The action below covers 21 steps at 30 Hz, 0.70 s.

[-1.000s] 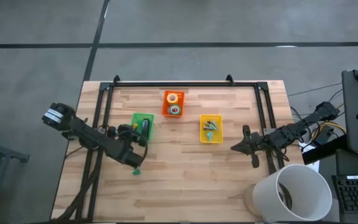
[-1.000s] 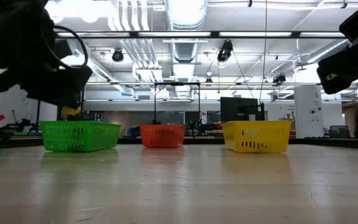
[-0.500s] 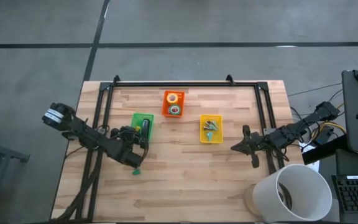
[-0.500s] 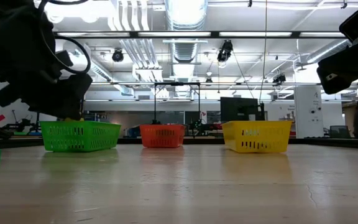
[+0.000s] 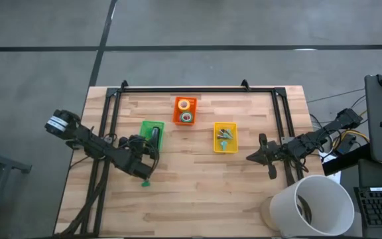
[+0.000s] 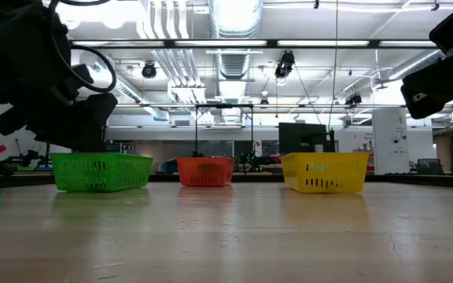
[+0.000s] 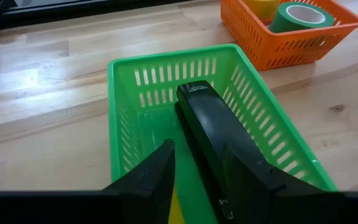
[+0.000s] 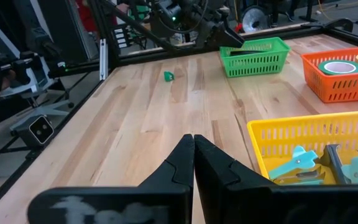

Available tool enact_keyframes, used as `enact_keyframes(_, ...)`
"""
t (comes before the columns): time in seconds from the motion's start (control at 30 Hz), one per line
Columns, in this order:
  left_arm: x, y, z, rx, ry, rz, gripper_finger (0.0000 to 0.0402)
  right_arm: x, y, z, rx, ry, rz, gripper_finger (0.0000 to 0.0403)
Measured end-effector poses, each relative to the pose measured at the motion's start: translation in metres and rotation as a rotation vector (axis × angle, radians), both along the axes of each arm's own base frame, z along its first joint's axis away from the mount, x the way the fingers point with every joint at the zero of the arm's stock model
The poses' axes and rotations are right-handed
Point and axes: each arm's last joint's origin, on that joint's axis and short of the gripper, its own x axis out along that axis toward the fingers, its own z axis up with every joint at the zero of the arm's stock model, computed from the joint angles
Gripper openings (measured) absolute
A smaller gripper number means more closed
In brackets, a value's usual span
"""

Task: Pick and place Stapler, Stapler remover, tape
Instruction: Put the green stapler into the green basket

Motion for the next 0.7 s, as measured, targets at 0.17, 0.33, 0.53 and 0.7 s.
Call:
enact_keyframes(0.17,0.005,-0.007,0.006,0.01,0.029,-0.064,0.0152,0.0,0.0,0.0,0.0,0.0,0.0,0.0008)
enact_keyframes(0.33,0.014,-0.031,0.024,0.008,0.097,-0.243,0.0154,0.0,0.0,0.0,0.0,0.0,0.0,0.0008)
enact_keyframes(0.53,0.015,-0.067,0.037,-0.101,0.174,-0.51,0.0154,0.0,0.0,0.0,0.001,0.0,0.0,0.0008)
enact_keyframes(0.7,0.005,-0.096,0.037,-0.186,0.147,-0.681,0.0154,0.0,0.0,0.0,0.0,0.0,0.0,0.0008)
